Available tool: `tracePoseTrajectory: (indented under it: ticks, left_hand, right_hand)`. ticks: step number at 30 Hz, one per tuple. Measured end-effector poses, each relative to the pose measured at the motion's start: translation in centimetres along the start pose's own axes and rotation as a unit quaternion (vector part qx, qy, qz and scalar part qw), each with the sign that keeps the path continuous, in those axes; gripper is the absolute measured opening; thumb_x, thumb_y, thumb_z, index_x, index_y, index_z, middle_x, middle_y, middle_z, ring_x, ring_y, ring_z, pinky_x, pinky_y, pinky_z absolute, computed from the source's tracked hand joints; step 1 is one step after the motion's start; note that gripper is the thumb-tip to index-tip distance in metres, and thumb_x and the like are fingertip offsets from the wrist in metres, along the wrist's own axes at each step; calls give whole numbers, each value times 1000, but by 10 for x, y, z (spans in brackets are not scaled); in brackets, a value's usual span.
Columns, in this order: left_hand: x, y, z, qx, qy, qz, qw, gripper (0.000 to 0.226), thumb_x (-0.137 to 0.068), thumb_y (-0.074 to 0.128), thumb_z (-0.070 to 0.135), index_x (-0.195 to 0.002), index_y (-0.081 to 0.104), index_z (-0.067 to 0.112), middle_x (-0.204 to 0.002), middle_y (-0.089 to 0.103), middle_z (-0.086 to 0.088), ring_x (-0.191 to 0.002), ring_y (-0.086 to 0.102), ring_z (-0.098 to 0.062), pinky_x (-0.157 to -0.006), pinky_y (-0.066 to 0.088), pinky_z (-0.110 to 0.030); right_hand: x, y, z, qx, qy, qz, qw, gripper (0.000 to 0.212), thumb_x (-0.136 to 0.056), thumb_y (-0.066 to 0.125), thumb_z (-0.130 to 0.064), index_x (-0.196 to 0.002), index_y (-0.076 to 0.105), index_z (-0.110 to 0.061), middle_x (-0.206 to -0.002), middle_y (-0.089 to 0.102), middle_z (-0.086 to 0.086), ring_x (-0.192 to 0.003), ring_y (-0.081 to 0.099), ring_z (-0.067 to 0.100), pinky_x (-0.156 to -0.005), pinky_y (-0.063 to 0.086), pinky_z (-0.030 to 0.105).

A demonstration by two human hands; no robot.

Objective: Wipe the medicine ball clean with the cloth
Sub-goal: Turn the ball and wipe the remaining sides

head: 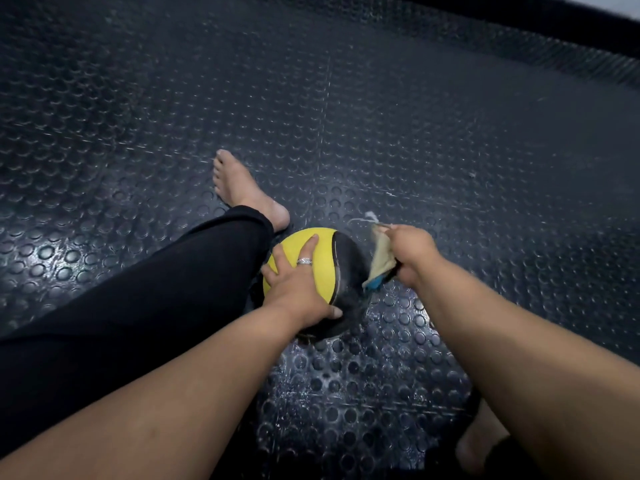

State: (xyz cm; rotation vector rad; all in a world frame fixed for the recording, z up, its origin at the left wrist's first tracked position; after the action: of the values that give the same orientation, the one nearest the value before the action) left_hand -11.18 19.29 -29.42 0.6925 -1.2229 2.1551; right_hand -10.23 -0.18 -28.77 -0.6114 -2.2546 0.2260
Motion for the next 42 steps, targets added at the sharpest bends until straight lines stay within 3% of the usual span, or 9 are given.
tracePoseTrajectory:
  ticks: [3,5,8,11,16,22,28,36,42]
  left_hand:
    - [-6,-4,-3,27,-15,12,999,130,-64,88,44,-146,-12,54,-156,-14,-5,-142,9,-40,-113,31,-50]
    - [-8,-5,-5,38,-29,23,999,129,-64,87,48,-148,-12,52,-156,-9,-9,-140,15,-43,-112,32,-49]
    - [-11,-9,-8,49,-39,30,998,129,-65,85,51,-149,-13,48,-155,-4,-13,-137,22,-45,-112,32,-48]
    - [-14,-14,-9,55,-40,19,998,127,-67,84,50,-149,-13,48,-156,-2,-14,-134,26,-43,-108,33,-46]
    - [-26,-23,-7,37,-22,8,999,126,-66,83,55,-148,-14,51,-159,-11,-14,-138,22,-47,-103,43,-52]
    - [-16,-18,17,-70,56,59,994,133,-64,85,52,-149,-17,46,-157,-28,-6,-145,-12,-42,-114,27,-50]
    - [-19,-20,8,-50,46,61,996,143,-60,90,42,-150,-21,38,-158,-24,-1,-146,-11,-39,-116,24,-47]
    - [-16,-18,10,-66,51,60,995,136,-67,87,38,-150,-21,37,-158,-24,-1,-146,-12,-39,-113,28,-47]
    - [-23,-24,7,-57,43,55,996,137,-65,89,35,-150,-19,38,-158,-21,1,-145,-7,-37,-108,37,-44]
  right_hand:
    - [33,-10,16,9,-42,94,995,12,-91,55,-10,-93,66,-14,-84,64,3,-83,61,22,-80,52,36]
    - [62,1,19,99,-155,110,977,20,-93,52,-10,-108,65,-12,-97,61,-1,-91,57,14,-86,48,29]
    - [88,27,12,207,-344,92,911,24,-89,54,-5,-110,65,-8,-108,53,0,-104,50,16,-98,35,18]
    - [85,48,4,283,-434,55,854,27,-80,54,0,-103,69,-5,-100,59,8,-93,49,24,-89,28,10]
    - [46,64,-31,306,-386,31,870,24,-87,54,-2,-103,70,-10,-100,56,7,-102,48,28,-87,35,22]
    - [16,66,-53,305,-339,8,890,22,-88,55,-5,-106,67,-9,-104,54,6,-106,53,28,-93,43,31]
    - [69,48,-9,332,-447,-6,831,24,-80,61,0,-102,69,-4,-92,57,11,-89,53,32,-82,47,36]
    - [37,67,-46,312,-362,44,877,24,-88,52,-4,-106,68,-3,-105,55,13,-105,49,32,-91,43,33]
    - [73,58,-15,330,-430,41,839,25,-83,57,1,-104,69,-5,-94,55,11,-90,50,30,-79,46,33]
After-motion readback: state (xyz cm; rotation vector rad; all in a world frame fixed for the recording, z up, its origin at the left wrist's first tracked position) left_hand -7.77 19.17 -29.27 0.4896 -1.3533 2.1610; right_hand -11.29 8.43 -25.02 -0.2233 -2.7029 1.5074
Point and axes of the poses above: each hand's wrist, its own x-axis away from the middle knuckle, its own y-axis out of the palm, z = x × y, the point moved 6 cm from there along -x, towards the middle knuckle
